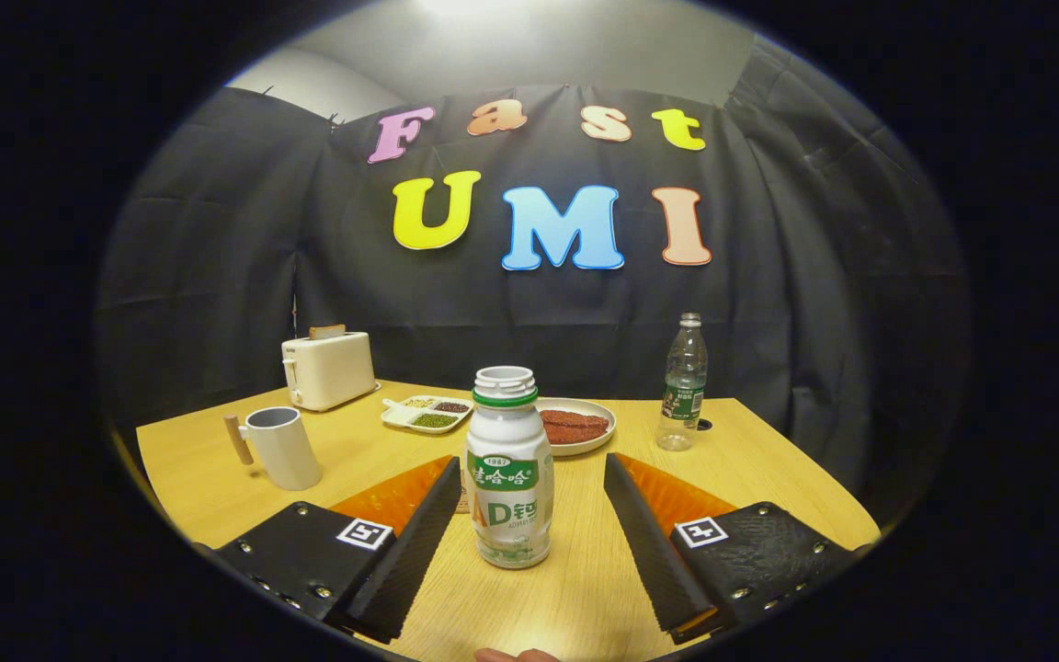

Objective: Take the bottle from table, then pour the juice into the cup, finally place the bottle on the coaster

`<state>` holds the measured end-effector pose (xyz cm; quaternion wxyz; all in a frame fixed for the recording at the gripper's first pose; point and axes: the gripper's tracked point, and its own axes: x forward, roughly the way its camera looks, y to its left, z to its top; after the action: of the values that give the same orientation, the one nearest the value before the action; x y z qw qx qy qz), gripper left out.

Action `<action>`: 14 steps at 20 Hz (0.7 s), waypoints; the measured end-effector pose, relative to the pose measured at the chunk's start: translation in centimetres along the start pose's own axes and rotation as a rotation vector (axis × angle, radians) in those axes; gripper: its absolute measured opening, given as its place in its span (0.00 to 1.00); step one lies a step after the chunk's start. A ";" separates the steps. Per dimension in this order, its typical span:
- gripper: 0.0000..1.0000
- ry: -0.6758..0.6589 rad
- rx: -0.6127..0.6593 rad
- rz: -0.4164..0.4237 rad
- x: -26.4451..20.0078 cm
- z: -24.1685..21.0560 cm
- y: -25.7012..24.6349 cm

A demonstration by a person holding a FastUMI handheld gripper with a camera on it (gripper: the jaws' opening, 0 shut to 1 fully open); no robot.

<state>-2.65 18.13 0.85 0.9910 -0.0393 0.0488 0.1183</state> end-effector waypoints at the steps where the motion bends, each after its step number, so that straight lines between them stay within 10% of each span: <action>1: 0.96 0.009 -0.005 -0.002 0.7 -0.4 0.1; 14: 0.97 0.075 -0.032 -0.036 7.7 -3.5 0.8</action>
<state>4.29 20.33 -3.48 0.9897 -0.0603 0.0832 0.0996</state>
